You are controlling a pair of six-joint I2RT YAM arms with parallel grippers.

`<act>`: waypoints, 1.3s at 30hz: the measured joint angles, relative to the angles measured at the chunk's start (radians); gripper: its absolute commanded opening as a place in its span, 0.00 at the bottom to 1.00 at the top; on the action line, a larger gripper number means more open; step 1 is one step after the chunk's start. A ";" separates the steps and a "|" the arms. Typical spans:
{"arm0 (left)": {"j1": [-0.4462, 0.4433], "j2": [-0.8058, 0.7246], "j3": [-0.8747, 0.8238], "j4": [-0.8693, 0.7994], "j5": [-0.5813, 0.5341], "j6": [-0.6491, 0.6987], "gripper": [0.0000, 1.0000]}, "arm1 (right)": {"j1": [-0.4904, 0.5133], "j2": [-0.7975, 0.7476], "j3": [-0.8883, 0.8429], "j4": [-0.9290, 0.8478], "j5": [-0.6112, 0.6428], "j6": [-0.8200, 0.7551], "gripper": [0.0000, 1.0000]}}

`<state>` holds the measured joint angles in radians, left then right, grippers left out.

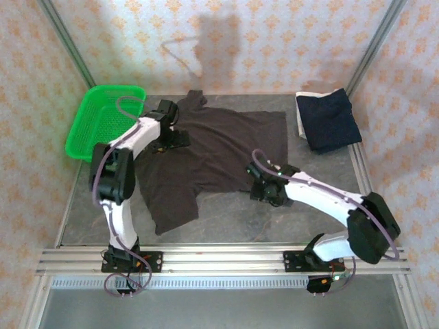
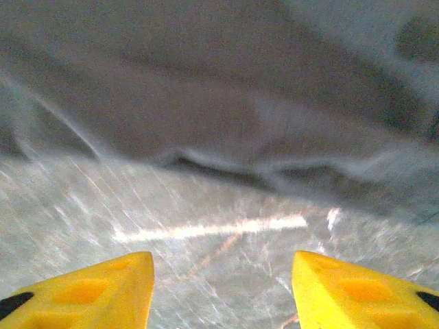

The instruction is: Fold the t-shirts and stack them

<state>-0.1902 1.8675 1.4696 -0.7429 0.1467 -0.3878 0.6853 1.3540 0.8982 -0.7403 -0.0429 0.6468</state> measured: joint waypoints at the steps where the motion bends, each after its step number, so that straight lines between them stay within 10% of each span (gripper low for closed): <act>1: -0.021 -0.076 -0.043 0.003 -0.016 -0.005 1.00 | -0.039 0.004 0.031 0.002 0.018 -0.008 0.57; 6: -0.224 -0.370 -0.279 0.040 -0.050 -0.042 0.92 | -0.238 0.129 0.086 0.081 0.044 -0.064 0.54; 14: -0.473 -0.418 -0.644 0.068 -0.019 -0.180 0.66 | -0.334 0.470 0.247 0.116 0.012 -0.166 0.41; 29: -0.518 -0.622 -0.883 0.080 -0.029 -0.365 0.01 | -0.498 0.639 0.524 0.000 0.002 -0.251 0.63; 33: -0.518 -0.686 -0.886 0.036 -0.035 -0.375 0.02 | -0.489 0.524 0.433 0.014 -0.017 -0.254 0.64; 39: -0.518 -0.750 -0.873 -0.017 -0.055 -0.396 0.43 | -0.378 0.248 0.152 0.029 -0.019 -0.180 0.63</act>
<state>-0.7082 1.1172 0.5964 -0.7601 0.0914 -0.7834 0.3073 1.6020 1.0504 -0.7109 -0.0620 0.4664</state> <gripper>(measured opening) 0.324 0.633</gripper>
